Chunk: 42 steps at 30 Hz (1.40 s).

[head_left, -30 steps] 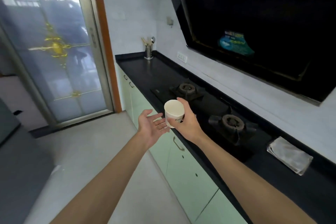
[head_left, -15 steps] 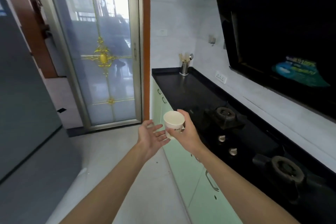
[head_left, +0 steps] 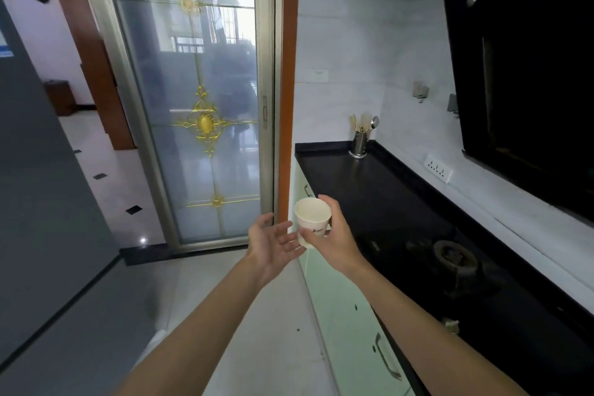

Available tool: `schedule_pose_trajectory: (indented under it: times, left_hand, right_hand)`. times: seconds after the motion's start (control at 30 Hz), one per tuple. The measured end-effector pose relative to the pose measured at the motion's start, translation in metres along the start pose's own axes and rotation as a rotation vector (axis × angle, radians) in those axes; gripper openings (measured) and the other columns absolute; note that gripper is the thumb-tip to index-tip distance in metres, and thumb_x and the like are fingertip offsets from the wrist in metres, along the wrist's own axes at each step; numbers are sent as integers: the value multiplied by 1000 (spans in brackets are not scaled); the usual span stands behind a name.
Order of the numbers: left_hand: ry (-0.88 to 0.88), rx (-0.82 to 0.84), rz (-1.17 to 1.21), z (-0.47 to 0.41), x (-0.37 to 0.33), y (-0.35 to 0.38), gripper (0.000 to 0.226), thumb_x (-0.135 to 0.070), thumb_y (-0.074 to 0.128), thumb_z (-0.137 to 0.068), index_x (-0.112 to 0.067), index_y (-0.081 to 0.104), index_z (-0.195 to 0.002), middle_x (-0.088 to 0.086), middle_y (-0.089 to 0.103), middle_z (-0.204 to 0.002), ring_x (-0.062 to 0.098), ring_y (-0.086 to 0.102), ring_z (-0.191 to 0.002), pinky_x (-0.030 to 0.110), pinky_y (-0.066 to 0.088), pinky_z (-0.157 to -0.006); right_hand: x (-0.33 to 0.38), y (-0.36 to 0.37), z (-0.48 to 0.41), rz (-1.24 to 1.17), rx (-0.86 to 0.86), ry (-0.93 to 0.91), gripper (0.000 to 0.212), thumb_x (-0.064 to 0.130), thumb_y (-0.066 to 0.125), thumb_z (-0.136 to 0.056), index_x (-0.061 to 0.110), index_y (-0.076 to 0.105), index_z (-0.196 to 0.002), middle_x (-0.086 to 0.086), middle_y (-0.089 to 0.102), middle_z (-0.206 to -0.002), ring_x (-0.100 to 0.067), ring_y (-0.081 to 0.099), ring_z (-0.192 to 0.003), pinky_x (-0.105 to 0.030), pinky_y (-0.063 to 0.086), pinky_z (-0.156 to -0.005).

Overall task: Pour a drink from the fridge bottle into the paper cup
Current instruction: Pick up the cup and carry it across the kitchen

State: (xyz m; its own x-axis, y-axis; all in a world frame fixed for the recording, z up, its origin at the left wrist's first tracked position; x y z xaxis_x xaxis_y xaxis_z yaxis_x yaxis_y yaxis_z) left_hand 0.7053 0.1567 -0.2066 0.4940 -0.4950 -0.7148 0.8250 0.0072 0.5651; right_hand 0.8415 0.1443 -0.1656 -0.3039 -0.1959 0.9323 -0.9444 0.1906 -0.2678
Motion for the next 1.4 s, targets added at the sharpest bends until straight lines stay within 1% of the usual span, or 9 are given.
schedule_pose_trajectory:
  times: [0.1, 0.33, 0.47, 0.63, 0.83, 0.97, 1.03, 1.23, 1.4]
  left_hand:
    - [-6, -14, 19, -24, -12, -2, 61, -45, 37, -99, -1, 44, -141, 29, 50, -139, 45, 54, -123, 55, 43, -107]
    - [-10, -27, 33, -75, -37, -13, 60, -45, 38, -99, -2, 45, -139, 27, 56, -130, 44, 58, -113, 54, 45, -98]
    - [-26, -14, 30, -110, -50, -16, 60, -46, 39, -99, -2, 45, -138, 24, 57, -120, 42, 59, -103, 57, 42, -105]
    - [-67, -2, 32, -161, -74, -20, 63, -46, 40, -98, -1, 43, -142, 27, 51, -139, 47, 55, -119, 61, 40, -108]
    - [-100, -10, 1, -229, -112, -34, 62, -48, 40, -97, -1, 45, -138, 25, 57, -131, 47, 57, -113, 61, 41, -106]
    - [-114, 11, -26, -266, -138, -37, 52, -44, 36, -101, -1, 49, -127, 22, 58, -121, 39, 60, -94, 53, 44, -92]
    - [-112, 34, -40, -281, -148, -35, 52, -43, 37, -100, 0, 50, -127, 23, 60, -119, 39, 60, -95, 52, 43, -95]
    - [-161, 64, -40, -320, -153, -35, 64, -47, 38, -98, 1, 46, -139, 25, 61, -128, 43, 60, -113, 51, 48, -95]
    - [-203, 67, 0, -350, -150, -24, 60, -45, 39, -98, 2, 49, -135, 25, 60, -120, 40, 60, -103, 49, 50, -83]
  right_hand:
    - [-6, 7, -25, 10, 16, -6, 72, 10, 81, -79, 26, 39, -136, 16, 53, -118, 19, 49, -101, -5, 44, -77]
    - [-26, 29, -78, 43, 42, 2, 73, 13, 82, -78, 33, 38, -133, 22, 52, -117, 17, 48, -106, -7, 45, -82]
    - [-41, 39, -108, 53, 48, 11, 78, 15, 84, -76, 37, 38, -135, 21, 51, -123, 4, 49, -116, -13, 47, -86]
    - [-60, 53, -160, 59, 13, 31, 84, 17, 86, -74, 34, 37, -140, 11, 50, -130, -8, 48, -121, -15, 50, -85]
    - [-75, 78, -222, 3, -32, 52, 77, 10, 84, -76, 28, 40, -137, 9, 52, -124, -7, 52, -116, -12, 50, -79]
    - [-81, 92, -257, 18, -73, 41, 78, 16, 85, -75, 30, 39, -137, 11, 53, -125, -8, 51, -118, -20, 51, -90]
    - [-84, 92, -272, 18, -109, 40, 78, 18, 85, -75, 31, 40, -138, 12, 54, -125, -5, 52, -118, -21, 51, -91]
    - [-91, 92, -303, 3, -127, 62, 77, 7, 83, -75, 25, 39, -136, 15, 52, -118, 11, 51, -107, -6, 47, -79]
    - [-106, 79, -321, 34, -166, 85, 77, 4, 83, -74, 25, 39, -135, 15, 55, -114, 16, 53, -104, -9, 49, -81]
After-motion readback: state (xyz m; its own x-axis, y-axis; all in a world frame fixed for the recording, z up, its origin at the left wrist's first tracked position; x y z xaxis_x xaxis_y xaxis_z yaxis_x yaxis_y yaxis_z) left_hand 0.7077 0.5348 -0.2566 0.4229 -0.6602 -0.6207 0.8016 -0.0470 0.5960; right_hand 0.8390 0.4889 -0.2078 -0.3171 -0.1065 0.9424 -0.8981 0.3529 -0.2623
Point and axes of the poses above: each hand's wrist, its own z-axis away from the middle knuckle, its own y-axis out of the palm, x = y × z, the point moved 8 cm from there along -z, towards the middle knuckle
